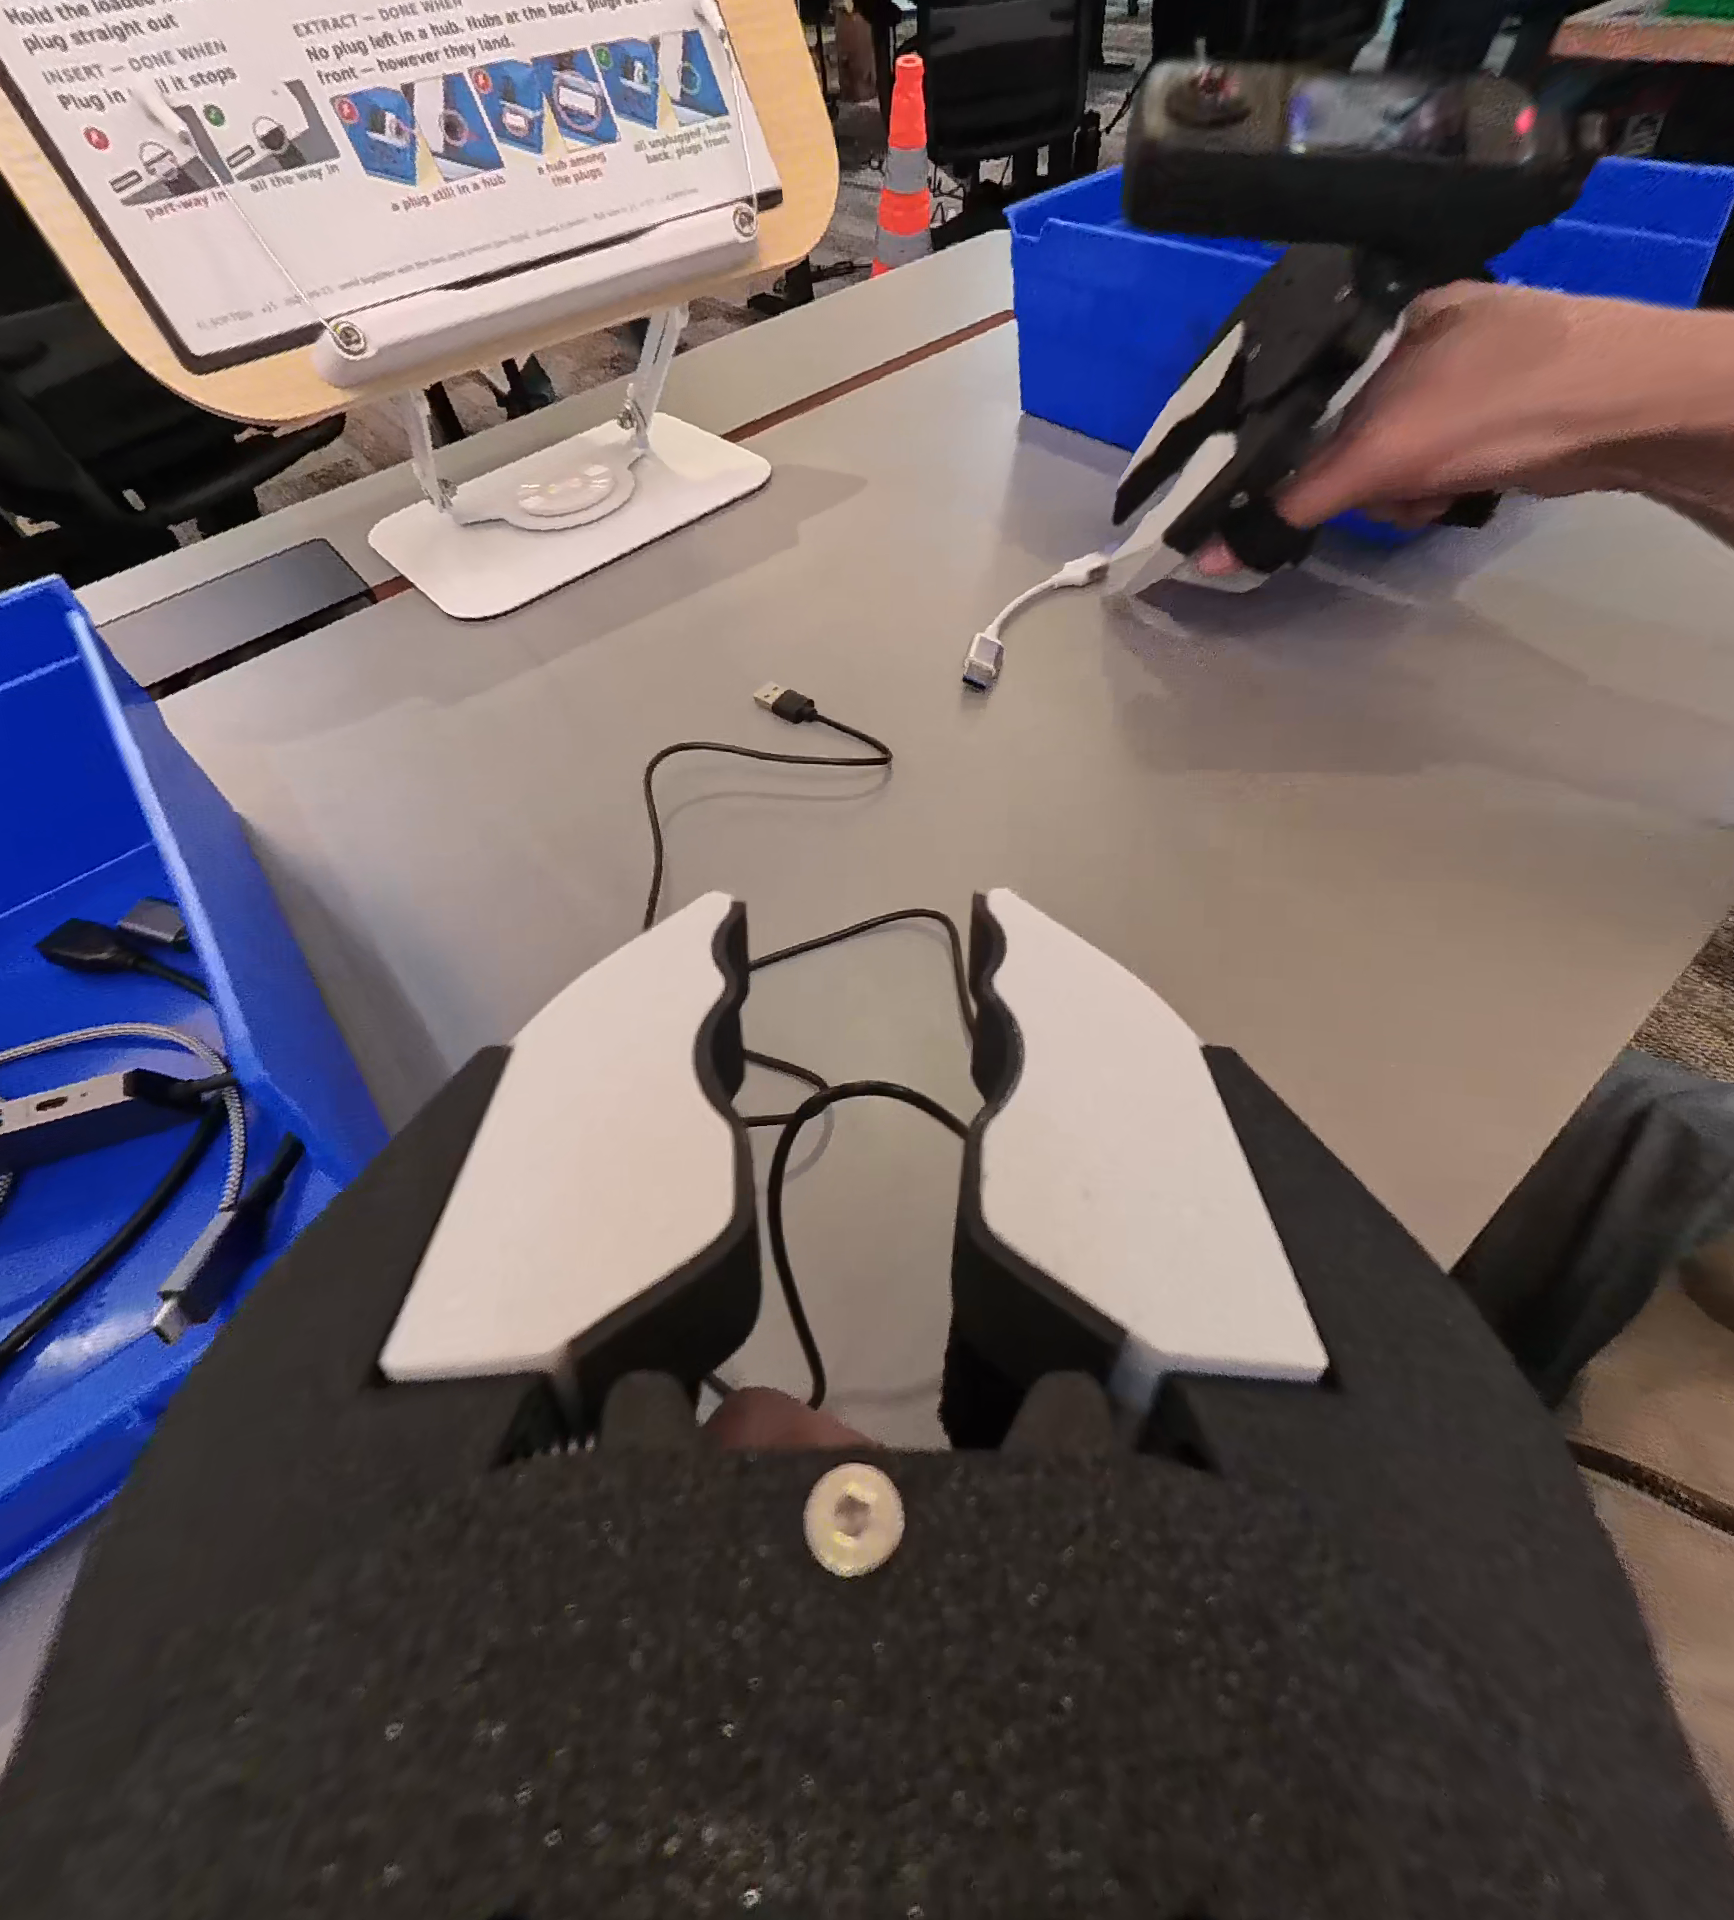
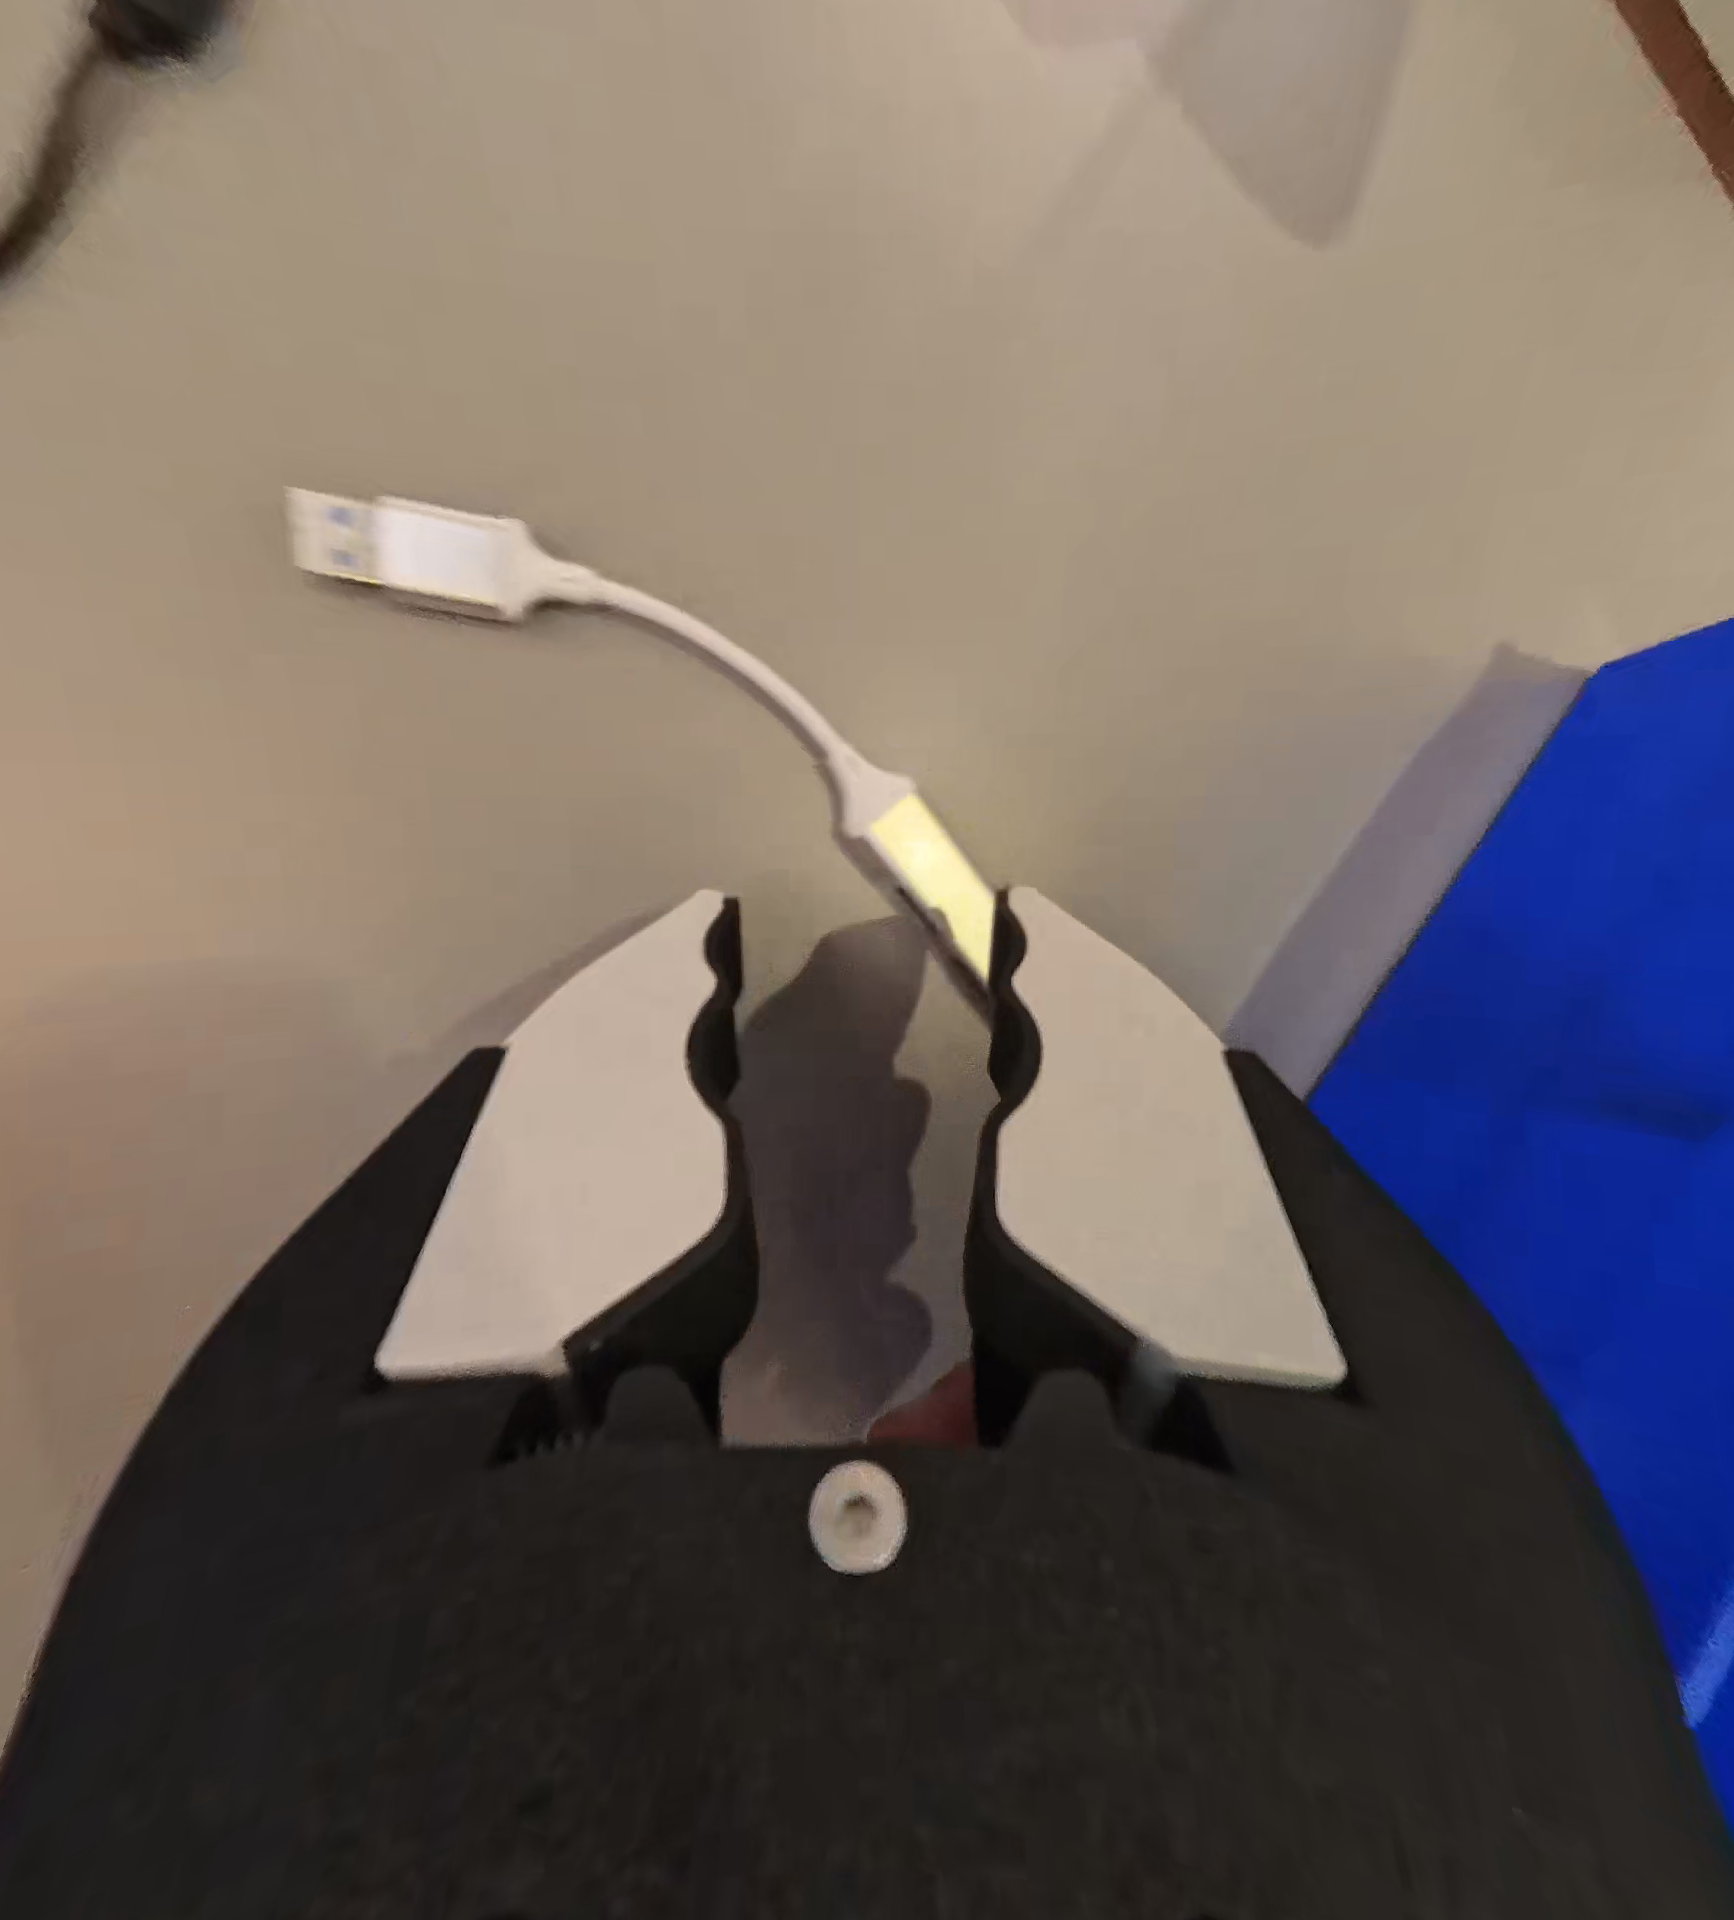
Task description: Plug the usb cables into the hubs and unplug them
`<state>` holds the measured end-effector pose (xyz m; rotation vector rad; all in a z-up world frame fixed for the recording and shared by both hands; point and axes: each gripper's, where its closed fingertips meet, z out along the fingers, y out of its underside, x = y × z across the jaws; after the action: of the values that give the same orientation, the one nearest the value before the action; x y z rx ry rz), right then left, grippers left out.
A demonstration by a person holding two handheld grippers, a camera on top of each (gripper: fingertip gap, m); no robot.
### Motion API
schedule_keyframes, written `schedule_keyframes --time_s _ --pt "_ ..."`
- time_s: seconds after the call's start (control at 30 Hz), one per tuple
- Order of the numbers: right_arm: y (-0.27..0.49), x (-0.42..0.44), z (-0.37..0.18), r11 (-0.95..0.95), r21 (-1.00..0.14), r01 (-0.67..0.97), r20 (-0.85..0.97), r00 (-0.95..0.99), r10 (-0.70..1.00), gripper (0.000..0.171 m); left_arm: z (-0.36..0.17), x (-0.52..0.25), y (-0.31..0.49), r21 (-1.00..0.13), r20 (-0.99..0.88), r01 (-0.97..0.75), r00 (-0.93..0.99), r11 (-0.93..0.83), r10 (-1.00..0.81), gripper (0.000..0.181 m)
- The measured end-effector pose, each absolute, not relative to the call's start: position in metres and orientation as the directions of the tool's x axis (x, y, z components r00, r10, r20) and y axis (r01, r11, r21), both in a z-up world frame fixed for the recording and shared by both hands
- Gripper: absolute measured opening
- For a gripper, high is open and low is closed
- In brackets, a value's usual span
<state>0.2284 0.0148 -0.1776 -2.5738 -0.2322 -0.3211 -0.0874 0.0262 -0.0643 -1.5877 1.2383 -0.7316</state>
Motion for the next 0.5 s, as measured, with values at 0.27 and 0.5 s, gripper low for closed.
schedule_keyframes --time_s 0.27,0.5 --pt "0.046 0.189 -0.185 -0.834 -0.541 0.108 0.091 0.993 0.070 0.029 -0.064 -0.097 0.029 -0.932 -0.088 -0.361 0.320 -0.036 -0.943 0.040" --pt "0.068 0.141 -0.161 -0.740 -0.602 0.301 0.156 0.953 0.260 0.039 -0.062 -0.103 0.028 -0.933 -0.096 -0.359 0.322 -0.027 -0.942 0.040"
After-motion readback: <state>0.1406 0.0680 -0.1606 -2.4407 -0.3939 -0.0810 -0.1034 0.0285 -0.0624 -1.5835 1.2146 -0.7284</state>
